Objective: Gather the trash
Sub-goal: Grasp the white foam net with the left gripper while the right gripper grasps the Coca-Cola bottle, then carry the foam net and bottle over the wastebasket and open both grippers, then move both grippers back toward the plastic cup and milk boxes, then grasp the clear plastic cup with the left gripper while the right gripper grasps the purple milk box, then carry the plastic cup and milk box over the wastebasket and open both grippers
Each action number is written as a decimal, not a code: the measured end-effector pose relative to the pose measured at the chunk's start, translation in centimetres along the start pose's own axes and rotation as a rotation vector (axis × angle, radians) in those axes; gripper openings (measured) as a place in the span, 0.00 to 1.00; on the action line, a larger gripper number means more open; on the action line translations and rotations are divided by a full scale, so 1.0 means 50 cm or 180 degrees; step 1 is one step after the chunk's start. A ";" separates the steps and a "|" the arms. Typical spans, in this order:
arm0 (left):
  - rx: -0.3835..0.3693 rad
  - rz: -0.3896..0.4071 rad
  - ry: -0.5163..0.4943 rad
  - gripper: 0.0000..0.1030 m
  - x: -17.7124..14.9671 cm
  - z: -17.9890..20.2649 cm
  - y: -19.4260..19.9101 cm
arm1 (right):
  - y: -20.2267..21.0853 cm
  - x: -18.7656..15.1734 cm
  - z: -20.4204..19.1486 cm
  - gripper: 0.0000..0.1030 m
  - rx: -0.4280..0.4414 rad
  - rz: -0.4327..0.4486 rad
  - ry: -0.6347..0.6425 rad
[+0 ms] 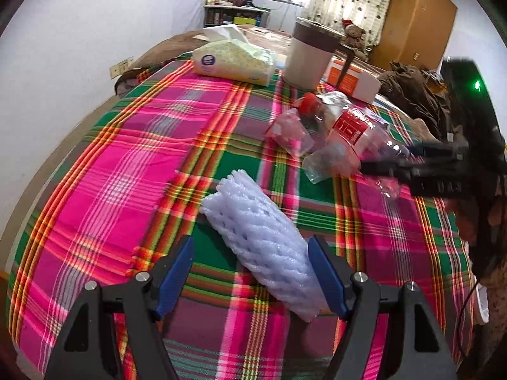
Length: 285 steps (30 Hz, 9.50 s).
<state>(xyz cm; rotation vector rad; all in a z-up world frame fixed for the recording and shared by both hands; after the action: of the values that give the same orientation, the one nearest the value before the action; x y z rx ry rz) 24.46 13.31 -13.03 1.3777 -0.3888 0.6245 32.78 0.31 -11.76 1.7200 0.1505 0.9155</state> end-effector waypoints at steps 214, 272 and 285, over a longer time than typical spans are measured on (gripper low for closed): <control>-0.0383 0.0366 -0.0283 0.68 0.156 0.072 -0.036 | 0.151 -0.105 0.140 0.63 -0.0967 0.1051 -0.1727; -0.0507 0.0149 -0.0095 0.39 0.200 0.039 -0.147 | -0.004 0.023 0.191 0.52 -0.1227 0.0487 -0.1676; -0.0484 0.0371 -0.0277 0.39 0.193 0.073 -0.068 | 0.047 0.008 0.171 0.52 -0.1140 0.0724 -0.1664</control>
<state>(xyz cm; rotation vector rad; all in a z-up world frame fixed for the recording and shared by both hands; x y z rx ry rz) 34.47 11.24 -9.32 1.2457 -0.5783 0.6189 37.73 -6.90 -10.14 1.5967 -0.5333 0.5797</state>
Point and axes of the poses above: each gripper's, at about its wrist camera, not at the fingertips, and y roughly against the way its jaws point, z to its right, x to its top, the point moved 10 cm from there along -y, roughly the way its jaws point
